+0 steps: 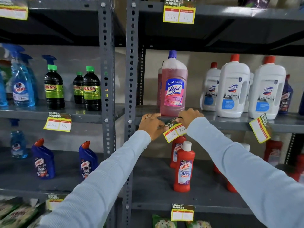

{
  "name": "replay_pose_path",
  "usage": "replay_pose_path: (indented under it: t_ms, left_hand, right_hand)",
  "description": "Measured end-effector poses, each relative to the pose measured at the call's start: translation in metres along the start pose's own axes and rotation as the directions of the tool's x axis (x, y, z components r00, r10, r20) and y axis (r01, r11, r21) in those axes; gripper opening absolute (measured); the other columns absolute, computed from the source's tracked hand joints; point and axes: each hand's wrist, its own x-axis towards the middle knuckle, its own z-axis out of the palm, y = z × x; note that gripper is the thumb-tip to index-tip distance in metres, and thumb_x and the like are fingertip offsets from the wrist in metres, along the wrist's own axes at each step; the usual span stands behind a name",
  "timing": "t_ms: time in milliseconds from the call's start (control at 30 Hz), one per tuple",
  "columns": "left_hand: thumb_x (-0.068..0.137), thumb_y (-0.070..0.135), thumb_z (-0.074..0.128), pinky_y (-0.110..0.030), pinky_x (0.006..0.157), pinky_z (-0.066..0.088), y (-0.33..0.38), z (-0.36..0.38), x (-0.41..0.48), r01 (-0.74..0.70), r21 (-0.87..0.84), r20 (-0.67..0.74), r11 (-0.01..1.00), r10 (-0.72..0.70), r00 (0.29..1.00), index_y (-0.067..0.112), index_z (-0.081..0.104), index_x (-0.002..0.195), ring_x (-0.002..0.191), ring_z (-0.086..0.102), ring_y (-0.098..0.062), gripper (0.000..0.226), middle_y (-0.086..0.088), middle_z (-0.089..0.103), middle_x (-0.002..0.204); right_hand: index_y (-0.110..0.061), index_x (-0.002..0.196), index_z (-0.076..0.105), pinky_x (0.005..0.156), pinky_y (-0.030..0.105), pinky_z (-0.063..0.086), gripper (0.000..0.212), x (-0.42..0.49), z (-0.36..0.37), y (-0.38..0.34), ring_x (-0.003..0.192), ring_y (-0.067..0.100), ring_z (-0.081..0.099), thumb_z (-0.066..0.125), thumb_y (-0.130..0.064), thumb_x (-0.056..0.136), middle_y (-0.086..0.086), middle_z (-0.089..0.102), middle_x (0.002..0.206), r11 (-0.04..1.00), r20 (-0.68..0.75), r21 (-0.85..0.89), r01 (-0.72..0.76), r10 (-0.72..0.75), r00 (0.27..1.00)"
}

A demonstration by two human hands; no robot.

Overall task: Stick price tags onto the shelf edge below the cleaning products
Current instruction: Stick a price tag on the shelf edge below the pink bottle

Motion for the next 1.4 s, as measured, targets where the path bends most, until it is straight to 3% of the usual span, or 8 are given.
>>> replay_pose_path:
  t_ms: [200,300,367,500,867,1133,1300,1400]
  left_hand:
    - [0.089,0.041,0.05,-0.043,0.116,0.011,0.001,-0.004,0.0,0.012,-0.093,0.003,0.996,-0.012,1.0,0.026,0.071,0.102,0.14,0.029,-0.024,0.028,-0.004,0.04,0.148]
    - [0.087,0.04,0.054,-0.044,0.116,0.013,-0.002,-0.008,-0.003,-0.016,-0.105,0.012,0.994,0.017,1.0,0.026,0.073,0.099,0.139,0.028,-0.028,0.026,-0.003,0.039,0.149]
    - [0.085,0.041,0.057,-0.045,0.116,0.012,0.001,-0.007,-0.007,-0.054,-0.008,0.003,0.999,0.054,0.999,0.027,0.074,0.097,0.139,0.027,-0.029,0.025,-0.003,0.037,0.151]
    - [0.082,0.045,0.061,-0.043,0.116,0.012,0.008,0.005,-0.012,-0.055,0.132,-0.089,0.99,0.067,0.994,0.027,0.076,0.091,0.139,0.026,-0.026,0.025,0.001,0.036,0.151]
    - [0.073,0.029,0.076,-0.03,0.097,0.04,-0.004,-0.022,0.008,0.091,-0.313,-0.037,0.946,-0.108,0.993,0.008,0.076,0.064,0.113,0.06,-0.021,0.023,0.0,0.065,0.126]
    - [0.075,0.028,0.074,-0.04,0.108,0.028,0.005,-0.021,0.008,0.144,-0.358,-0.08,0.922,-0.183,0.98,0.002,0.074,0.065,0.11,0.06,-0.019,0.028,-0.001,0.068,0.12]
    - [0.077,0.032,0.072,-0.024,0.09,0.031,0.006,-0.013,0.007,0.134,-0.338,-0.153,0.931,-0.194,0.969,0.005,0.072,0.061,0.103,0.06,-0.017,0.03,-0.001,0.071,0.115]
    - [0.077,0.036,0.07,-0.04,0.099,0.039,0.005,-0.009,0.004,0.114,-0.327,-0.194,0.938,-0.184,0.964,0.01,0.064,0.055,0.103,0.059,-0.018,0.035,0.0,0.072,0.111]
  right_hand:
    - [-0.011,0.105,0.065,0.077,0.036,0.045,0.03,0.002,-0.004,0.004,0.089,0.032,0.056,0.05,-0.032,0.092,0.014,0.063,0.111,0.997,0.071,0.079,0.0,-0.006,0.997]
    - [-0.021,0.11,0.066,0.095,0.04,0.042,0.033,-0.002,0.004,0.021,0.112,0.033,0.056,0.052,-0.041,0.089,0.006,0.06,0.128,0.987,0.146,0.161,-0.015,-0.009,0.989]
    - [-0.031,0.112,0.066,0.112,0.062,0.02,0.034,-0.011,0.022,0.029,0.137,0.028,0.035,0.051,-0.048,0.086,-0.007,0.038,0.149,1.0,0.136,0.027,0.012,-0.016,0.991]
    - [-0.031,0.097,0.074,0.113,0.067,0.006,0.026,-0.023,0.056,0.024,0.146,0.016,0.01,0.062,-0.047,0.079,-0.011,0.02,0.156,0.999,-0.042,0.046,-0.021,0.023,0.999]
    - [-0.025,0.081,0.076,0.113,0.065,0.005,0.028,0.0,0.022,0.023,0.127,0.028,0.048,0.076,-0.049,0.065,-0.004,0.067,0.121,0.79,0.052,0.509,-0.341,0.367,0.929]
    - [-0.023,0.07,0.072,0.111,0.066,0.009,0.032,0.012,0.026,0.022,0.118,0.033,0.054,0.076,-0.053,0.063,0.006,0.071,0.105,0.757,0.077,0.525,-0.388,0.412,0.908]
    - [-0.023,0.075,0.074,0.112,0.066,0.011,0.034,0.013,0.033,0.022,0.114,0.031,0.057,0.072,-0.056,0.065,0.003,0.072,0.098,0.773,-0.003,0.523,-0.359,0.423,0.906]
    - [-0.023,0.081,0.07,0.112,0.064,0.015,0.04,0.01,0.037,0.022,0.111,0.03,0.059,0.07,-0.059,0.065,0.004,0.072,0.098,0.796,-0.06,0.496,-0.348,0.43,0.901]
